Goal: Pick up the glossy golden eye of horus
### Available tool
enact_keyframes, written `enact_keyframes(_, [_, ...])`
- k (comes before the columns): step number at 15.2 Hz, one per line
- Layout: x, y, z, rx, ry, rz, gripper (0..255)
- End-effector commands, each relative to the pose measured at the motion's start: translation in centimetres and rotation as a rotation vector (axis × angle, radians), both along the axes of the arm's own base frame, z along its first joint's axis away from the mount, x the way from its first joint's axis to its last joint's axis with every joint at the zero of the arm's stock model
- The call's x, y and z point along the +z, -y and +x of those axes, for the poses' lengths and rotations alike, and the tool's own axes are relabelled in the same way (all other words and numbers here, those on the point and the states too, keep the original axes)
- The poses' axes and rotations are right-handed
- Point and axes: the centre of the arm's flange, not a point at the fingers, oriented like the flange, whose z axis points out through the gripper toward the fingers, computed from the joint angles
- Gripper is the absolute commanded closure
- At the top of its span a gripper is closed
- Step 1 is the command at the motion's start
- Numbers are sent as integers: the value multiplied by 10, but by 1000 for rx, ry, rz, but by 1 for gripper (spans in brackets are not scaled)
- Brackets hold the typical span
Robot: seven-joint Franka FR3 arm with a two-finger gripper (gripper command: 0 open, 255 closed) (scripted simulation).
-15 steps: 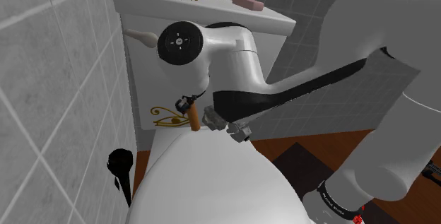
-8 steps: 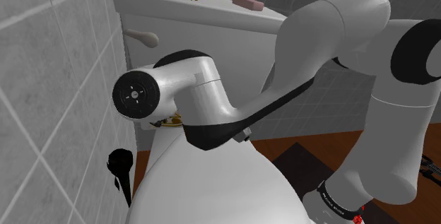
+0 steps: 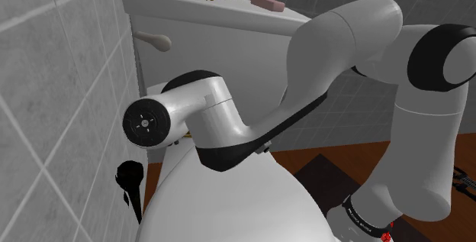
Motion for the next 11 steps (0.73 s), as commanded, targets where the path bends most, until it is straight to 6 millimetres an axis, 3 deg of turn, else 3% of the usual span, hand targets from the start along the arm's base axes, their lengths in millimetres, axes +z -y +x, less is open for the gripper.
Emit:
enact_keyframes(1, [-1,0,0,0,0,0,255])
enact_keyframes(11, [4,0,0,0,0,0,255])
